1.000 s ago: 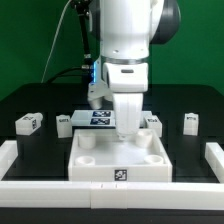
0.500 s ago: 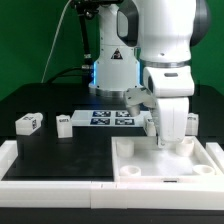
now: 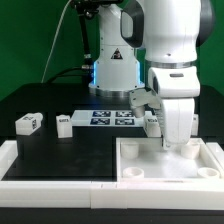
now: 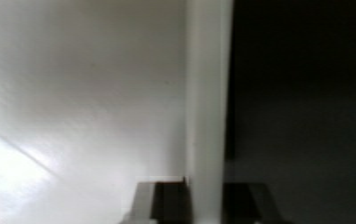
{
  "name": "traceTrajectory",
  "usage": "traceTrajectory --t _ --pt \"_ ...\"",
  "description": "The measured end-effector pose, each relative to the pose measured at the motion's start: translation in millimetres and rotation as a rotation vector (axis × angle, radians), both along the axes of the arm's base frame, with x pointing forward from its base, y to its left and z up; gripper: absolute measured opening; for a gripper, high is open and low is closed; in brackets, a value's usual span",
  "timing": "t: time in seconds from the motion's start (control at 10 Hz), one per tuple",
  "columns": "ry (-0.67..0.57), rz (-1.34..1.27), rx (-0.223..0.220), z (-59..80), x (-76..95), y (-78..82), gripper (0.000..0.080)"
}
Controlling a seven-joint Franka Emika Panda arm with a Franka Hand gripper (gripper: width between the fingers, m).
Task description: Assemble one leg
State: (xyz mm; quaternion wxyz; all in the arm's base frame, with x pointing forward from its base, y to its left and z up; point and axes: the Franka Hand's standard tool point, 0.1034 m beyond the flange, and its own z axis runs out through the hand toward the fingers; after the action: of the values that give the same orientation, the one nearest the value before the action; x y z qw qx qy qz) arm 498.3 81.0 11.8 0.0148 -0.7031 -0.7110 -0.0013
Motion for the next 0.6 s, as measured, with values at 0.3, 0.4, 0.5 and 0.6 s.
traceTrajectory --t 0.3,0.4,0.5,0.6 --pt "0.000 0.000 0.000 -0.1 -0.1 -0.2 0.0563" --pt "0.000 -0.001 0.000 -0.2 -0.1 -0.3 0.0563" --pt "0.000 -0.001 0.000 -0.2 -0.1 -0.3 0.0623" --pt "0.000 -0.001 0.000 -0.2 -0.1 -0.4 0.0644"
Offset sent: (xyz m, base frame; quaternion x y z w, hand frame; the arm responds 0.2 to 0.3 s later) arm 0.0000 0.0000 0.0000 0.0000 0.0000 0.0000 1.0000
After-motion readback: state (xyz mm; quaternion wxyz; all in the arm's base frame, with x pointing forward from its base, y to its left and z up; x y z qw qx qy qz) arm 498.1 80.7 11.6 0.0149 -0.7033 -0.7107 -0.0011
